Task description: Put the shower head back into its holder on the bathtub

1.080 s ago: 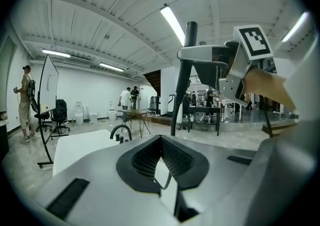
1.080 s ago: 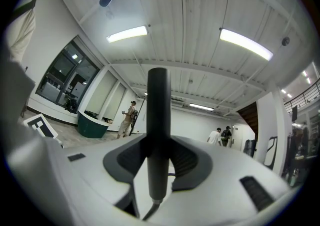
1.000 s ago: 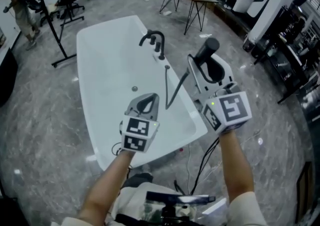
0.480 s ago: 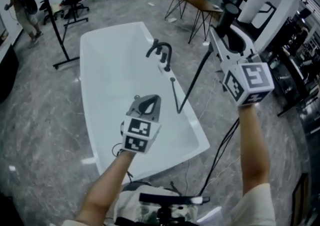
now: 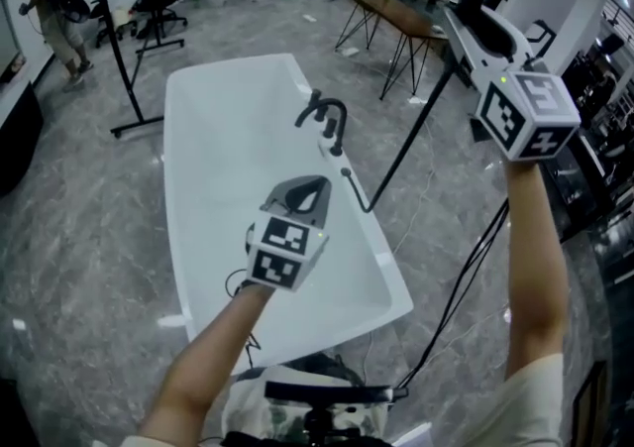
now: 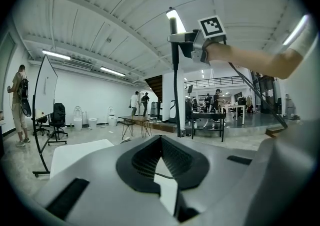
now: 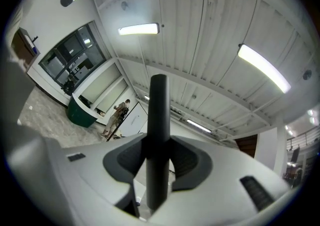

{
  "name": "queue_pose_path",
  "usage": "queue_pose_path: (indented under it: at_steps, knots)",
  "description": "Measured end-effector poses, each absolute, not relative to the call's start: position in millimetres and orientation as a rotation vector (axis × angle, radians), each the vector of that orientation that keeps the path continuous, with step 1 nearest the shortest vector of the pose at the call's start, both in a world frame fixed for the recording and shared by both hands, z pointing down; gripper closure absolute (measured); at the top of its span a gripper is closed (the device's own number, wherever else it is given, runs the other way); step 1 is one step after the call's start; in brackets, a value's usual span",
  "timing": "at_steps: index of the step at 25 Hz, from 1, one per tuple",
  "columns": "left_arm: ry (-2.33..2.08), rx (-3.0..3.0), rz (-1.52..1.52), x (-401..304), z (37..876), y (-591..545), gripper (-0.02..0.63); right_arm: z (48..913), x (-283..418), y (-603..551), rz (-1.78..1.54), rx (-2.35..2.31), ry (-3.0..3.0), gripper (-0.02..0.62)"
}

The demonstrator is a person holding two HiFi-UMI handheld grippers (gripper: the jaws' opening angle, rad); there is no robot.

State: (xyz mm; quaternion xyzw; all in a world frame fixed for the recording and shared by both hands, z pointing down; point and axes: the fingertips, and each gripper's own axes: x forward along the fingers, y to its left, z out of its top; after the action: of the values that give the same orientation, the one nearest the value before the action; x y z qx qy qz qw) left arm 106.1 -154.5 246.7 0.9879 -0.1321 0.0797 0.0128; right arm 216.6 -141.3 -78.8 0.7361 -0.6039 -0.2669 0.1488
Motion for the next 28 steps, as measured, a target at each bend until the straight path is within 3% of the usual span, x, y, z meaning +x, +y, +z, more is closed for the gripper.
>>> queue_pose_path:
  at_steps: [16, 28]
  knots:
    - [-0.485, 3.096, 0.256, 195, 224, -151, 0.598, -158, 265, -138, -0.870, 2.057, -1.886, 0.445]
    - [-0.540, 3.070, 0.308, 228, 243, -149, 0.598, -124, 296, -164, -0.832, 2.013, -1.970, 0.445]
